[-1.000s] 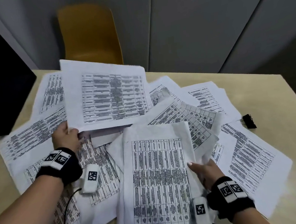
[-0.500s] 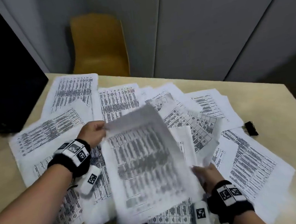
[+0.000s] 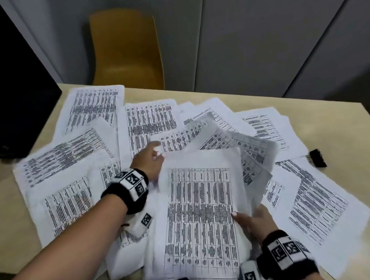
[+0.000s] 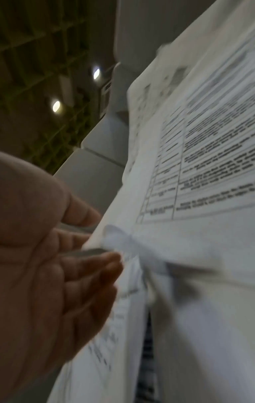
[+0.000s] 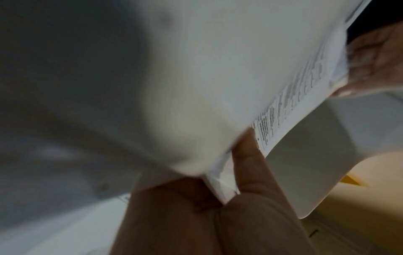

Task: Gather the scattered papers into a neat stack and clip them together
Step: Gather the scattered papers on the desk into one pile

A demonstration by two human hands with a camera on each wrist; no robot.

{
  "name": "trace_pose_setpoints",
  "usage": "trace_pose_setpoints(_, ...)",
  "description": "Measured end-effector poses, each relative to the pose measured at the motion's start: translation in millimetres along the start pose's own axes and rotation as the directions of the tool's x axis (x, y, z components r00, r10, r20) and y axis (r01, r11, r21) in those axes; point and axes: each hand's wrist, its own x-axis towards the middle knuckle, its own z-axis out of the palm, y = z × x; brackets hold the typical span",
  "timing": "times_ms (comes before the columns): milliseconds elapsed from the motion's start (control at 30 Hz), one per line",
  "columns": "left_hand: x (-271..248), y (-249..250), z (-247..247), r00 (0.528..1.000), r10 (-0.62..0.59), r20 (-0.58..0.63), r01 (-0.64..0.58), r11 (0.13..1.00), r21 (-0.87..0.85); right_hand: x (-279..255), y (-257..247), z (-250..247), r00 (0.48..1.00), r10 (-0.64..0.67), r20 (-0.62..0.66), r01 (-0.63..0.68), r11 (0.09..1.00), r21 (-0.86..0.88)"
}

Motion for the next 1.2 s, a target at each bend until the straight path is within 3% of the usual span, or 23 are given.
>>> trace_pose_setpoints(33, 6, -7, -5, 0.992, -0.065, -0.108, 0.060, 0.997, -0.046, 2, 5, -1, 0.999, 0.043, -0.023, -0.042, 0.998, 0.046)
trace_pose_setpoints(100, 20, -28, -21, 0.923, -0.272, -0.273, 0.255, 0.962, -0.098, 2, 8, -2, 0.992, 0.116, -0.045, -0.111, 0.989, 0.098)
trace_pose_setpoints(167, 27, -45, -33, 0.846, -0.459, -0.271, 0.433, 0.888, -0.155, 3, 12, -2, 0.991, 0.130, -0.044, -0.123, 0.984, 0.128)
trace_pose_setpoints(200, 30, -50, -35, 0.836, -0.495, -0.237, 0.462, 0.868, -0.184, 3, 12, -3, 0.991, 0.124, -0.045, -0.118, 0.984, 0.130)
trace_pose_setpoints(400, 33, -55, -18, 0.890, -0.419, -0.177, 0.380, 0.899, -0.219, 5, 6, -7, 0.998, 0.062, 0.005, -0.062, 0.988, 0.143)
trace_pose_setpoints(600, -7, -67, -28, 0.910, -0.356, -0.213, 0.319, 0.928, -0.191, -2, 6, -15, 0.993, 0.112, 0.037, -0.118, 0.919, 0.375)
trace_pose_setpoints(700, -37, -85, -32, 0.922, -0.359, -0.145, 0.337, 0.929, -0.156, 2, 5, -18, 0.989, 0.112, 0.099, -0.147, 0.849, 0.507)
trace_pose_setpoints(800, -56, -100, -29, 0.930, -0.362, -0.070, 0.354, 0.930, -0.099, 9, 2, -14, 0.985, 0.133, 0.108, -0.169, 0.858, 0.485)
trace_pose_setpoints(867, -62, -110, -30, 0.917, -0.359, -0.172, 0.345, 0.933, -0.104, 13, -5, -9, 0.986, 0.133, 0.102, -0.165, 0.882, 0.442)
trace_pose_setpoints(900, -64, -114, -34, 0.887, -0.370, -0.277, 0.343, 0.928, -0.144, 15, -9, -6, 0.986, 0.123, 0.110, -0.158, 0.895, 0.418)
trace_pose_setpoints(967, -61, -125, -44, 0.767, -0.443, -0.464, 0.414, 0.894, -0.169, 19, -13, -2, 0.986, 0.118, 0.115, -0.152, 0.920, 0.360)
trace_pose_setpoints(1033, -62, -135, -55, 0.650, -0.577, -0.495, 0.576, 0.799, -0.175, 22, -12, 0, 0.984, 0.130, 0.122, -0.162, 0.936, 0.311)
trace_pose_setpoints(1100, -65, -138, -62, 0.573, -0.700, -0.426, 0.681, 0.696, -0.227, 24, -10, -1, 0.980, 0.135, 0.146, -0.170, 0.950, 0.261)
trace_pose_setpoints(1133, -66, -139, -62, 0.570, -0.724, -0.388, 0.704, 0.674, -0.223, 26, -7, -2, 0.977, 0.139, 0.162, -0.176, 0.954, 0.244)
trace_pose_setpoints(1200, -67, -136, -56, 0.623, -0.712, -0.323, 0.704, 0.691, -0.164, 29, -4, -3, 0.972, 0.152, 0.181, -0.190, 0.959, 0.210)
